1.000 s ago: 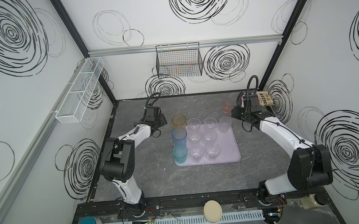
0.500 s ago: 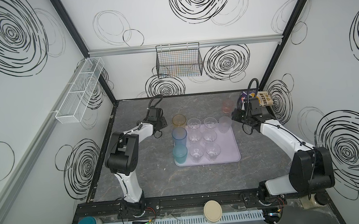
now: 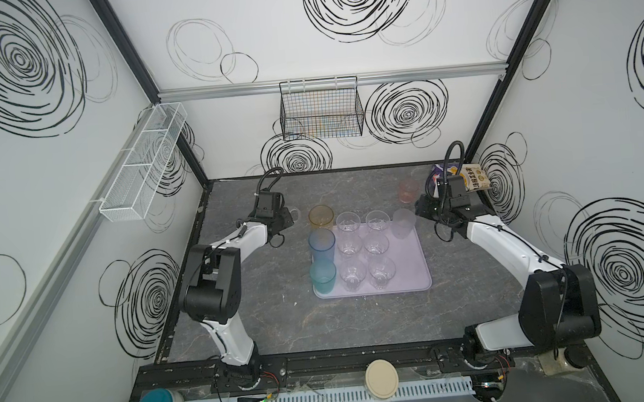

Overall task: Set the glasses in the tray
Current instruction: 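Close the left gripper on the frosted glass and lift it, then carry the frosted glass over the tray and lower it beside the others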

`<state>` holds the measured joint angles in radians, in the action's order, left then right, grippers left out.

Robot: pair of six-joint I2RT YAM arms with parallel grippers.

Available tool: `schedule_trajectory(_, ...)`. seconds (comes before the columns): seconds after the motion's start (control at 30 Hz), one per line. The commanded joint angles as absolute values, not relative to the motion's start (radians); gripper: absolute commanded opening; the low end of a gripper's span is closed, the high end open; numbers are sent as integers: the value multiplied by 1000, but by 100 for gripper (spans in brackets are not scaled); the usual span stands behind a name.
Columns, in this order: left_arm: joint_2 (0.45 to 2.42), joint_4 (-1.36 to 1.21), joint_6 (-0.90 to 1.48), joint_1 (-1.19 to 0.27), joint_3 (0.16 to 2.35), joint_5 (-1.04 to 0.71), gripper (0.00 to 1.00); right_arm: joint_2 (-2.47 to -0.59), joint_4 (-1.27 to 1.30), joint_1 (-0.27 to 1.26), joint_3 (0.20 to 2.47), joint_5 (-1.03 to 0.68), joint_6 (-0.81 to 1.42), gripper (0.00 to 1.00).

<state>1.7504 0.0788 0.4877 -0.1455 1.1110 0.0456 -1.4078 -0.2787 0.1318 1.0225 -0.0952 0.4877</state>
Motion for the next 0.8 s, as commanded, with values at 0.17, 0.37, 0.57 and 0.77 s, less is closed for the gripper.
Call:
schedule_trajectory(0.17,1463,165,390,-148,1151,145,0,-1354,-287,140,1008,-82,494,56)
schedule_trajectory(0.37,1383,261,295,-354,1248,241,0,-1302,-282,135,969,-63,495,56)
schedule_trajectory(0.57,1495,332,281,-723,1374,200,0,-1245,-279,84,921,-91,509,56)
schedule_trajectory(0.77,1665,368,284,-922,1482,109,1,-1171,-304,-24,881,-144,508,56)
